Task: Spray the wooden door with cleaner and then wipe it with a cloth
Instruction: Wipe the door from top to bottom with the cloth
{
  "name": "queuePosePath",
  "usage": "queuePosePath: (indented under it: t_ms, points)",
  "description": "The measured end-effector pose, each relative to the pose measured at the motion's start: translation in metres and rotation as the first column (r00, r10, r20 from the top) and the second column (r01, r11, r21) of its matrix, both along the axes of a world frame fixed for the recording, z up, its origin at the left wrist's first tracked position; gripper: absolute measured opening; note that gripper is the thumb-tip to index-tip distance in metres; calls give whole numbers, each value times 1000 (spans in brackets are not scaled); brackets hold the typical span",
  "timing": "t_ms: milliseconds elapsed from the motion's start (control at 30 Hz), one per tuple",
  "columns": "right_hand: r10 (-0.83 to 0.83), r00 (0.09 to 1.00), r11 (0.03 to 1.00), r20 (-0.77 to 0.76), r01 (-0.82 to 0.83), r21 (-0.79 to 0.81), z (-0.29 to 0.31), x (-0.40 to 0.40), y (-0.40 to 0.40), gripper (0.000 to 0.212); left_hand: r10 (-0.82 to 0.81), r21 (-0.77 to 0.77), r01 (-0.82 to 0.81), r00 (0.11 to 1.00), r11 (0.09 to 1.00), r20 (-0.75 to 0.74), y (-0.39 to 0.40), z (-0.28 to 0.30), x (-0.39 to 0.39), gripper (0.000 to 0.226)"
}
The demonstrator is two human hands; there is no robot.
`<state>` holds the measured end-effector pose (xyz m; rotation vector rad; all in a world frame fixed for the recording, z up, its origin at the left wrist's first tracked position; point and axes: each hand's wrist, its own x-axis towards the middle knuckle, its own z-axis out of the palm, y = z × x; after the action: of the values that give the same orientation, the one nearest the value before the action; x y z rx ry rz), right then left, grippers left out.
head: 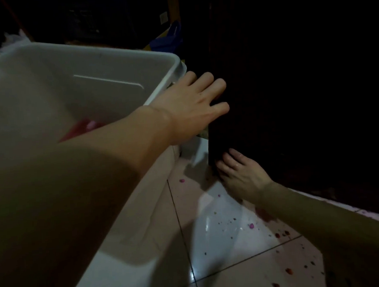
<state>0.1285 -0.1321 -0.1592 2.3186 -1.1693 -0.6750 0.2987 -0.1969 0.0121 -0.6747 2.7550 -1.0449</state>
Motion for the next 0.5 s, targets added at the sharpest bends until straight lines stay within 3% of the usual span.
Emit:
queuePosePath:
  t_ms: [33,133,200,367,500]
  points:
    - [8,997,1000,77,-7,-15,5,10,-6,52,-7,-9,7,1000,1000,-2,0,0,1,51]
    - [63,994,994,92,-53,-101,12,18,-11,50,-11,-29,12,1000,1000,4,-2,-1,3,55]
    - [-58,998,997,40,56,56,16,4,2,49,-4,-31,5,1000,1000,26,-2,-1,2,58]
    - [-154,988,982,-12,155,107,15,-51,48,52,2,-45,-2,1000,999,14,1,-3,0,58]
    - [-74,963,990,258,102,-98,41,-70,48,53,-22,-82,22,1000,996,3,3,-6,-5,56]
